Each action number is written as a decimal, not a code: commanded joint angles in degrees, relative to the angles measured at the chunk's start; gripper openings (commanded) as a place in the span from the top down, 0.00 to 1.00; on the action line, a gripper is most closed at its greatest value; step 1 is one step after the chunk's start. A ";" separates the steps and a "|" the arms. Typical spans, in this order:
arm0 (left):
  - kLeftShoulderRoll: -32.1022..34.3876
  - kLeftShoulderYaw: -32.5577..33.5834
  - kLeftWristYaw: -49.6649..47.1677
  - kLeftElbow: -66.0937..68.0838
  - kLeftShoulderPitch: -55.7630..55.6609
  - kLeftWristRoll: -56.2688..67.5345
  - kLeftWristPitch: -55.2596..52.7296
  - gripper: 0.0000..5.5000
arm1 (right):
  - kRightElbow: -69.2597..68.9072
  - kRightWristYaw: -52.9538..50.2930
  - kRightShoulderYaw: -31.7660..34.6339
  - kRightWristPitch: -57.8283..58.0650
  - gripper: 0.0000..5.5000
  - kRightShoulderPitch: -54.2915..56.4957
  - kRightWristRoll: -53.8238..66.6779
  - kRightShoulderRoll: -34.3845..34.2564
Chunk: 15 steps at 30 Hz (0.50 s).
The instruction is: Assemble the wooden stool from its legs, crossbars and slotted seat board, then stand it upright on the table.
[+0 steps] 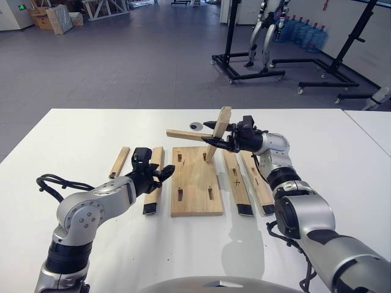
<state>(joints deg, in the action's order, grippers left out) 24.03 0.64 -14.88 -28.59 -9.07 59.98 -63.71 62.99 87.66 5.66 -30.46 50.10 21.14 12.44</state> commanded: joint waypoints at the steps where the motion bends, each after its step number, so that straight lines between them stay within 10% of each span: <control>1: -0.78 0.45 0.49 -0.89 0.39 -1.27 -1.69 0.43 | 1.32 -0.85 0.65 -2.02 0.63 3.36 -1.44 -0.52; 15: -2.61 1.23 1.94 -1.86 0.54 -3.60 -4.16 0.43 | 5.60 -2.53 1.00 -3.89 0.63 2.82 -5.40 -1.31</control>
<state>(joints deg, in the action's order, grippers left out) 21.70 1.00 -13.16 -29.40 -9.03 56.97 -66.34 67.62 85.81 6.88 -33.69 52.49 17.41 10.63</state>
